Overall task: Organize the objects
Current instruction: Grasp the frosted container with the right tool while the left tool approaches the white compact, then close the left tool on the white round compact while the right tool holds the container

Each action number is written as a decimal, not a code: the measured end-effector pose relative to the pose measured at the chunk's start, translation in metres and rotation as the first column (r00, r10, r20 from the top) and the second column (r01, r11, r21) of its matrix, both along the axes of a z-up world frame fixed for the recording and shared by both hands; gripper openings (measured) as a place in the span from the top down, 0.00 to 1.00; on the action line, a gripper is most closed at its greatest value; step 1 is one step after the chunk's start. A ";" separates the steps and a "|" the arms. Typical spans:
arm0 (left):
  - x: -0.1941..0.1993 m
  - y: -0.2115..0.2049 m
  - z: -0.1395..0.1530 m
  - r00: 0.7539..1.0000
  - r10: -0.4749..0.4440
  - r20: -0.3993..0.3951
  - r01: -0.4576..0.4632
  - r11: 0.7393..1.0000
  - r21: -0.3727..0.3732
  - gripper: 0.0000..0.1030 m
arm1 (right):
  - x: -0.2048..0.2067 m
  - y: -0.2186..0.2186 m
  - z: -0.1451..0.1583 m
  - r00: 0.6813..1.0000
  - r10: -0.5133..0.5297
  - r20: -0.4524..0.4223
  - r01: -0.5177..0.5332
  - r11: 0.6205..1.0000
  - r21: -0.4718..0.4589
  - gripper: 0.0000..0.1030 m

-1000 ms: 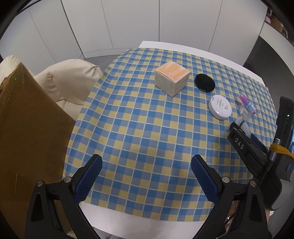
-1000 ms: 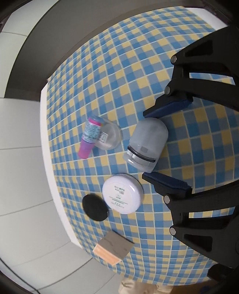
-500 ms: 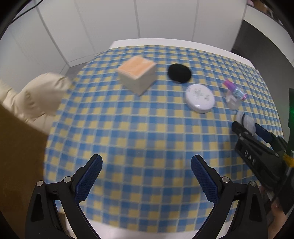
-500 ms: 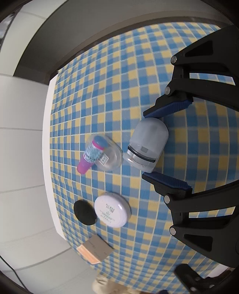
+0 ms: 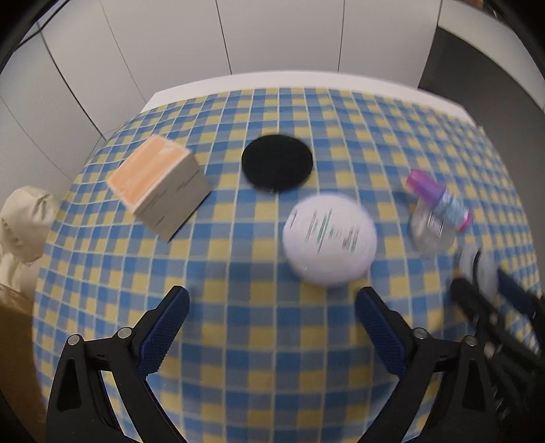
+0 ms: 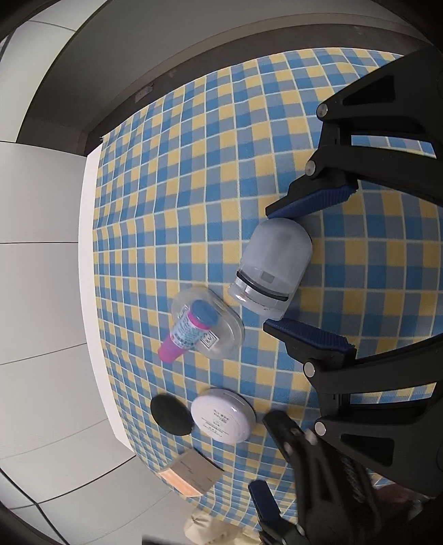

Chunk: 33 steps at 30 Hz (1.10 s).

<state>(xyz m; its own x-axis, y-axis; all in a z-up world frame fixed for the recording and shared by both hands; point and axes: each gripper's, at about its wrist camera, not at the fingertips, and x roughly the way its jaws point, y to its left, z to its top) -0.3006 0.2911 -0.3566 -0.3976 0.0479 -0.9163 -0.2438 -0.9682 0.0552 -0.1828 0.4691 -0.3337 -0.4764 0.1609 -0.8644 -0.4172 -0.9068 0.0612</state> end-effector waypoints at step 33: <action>-0.004 -0.011 0.019 0.998 -0.002 -0.064 0.011 0.991 0.136 0.17 | -0.002 0.000 0.001 1.000 0.005 -0.001 -0.005 1.000 -0.006 0.40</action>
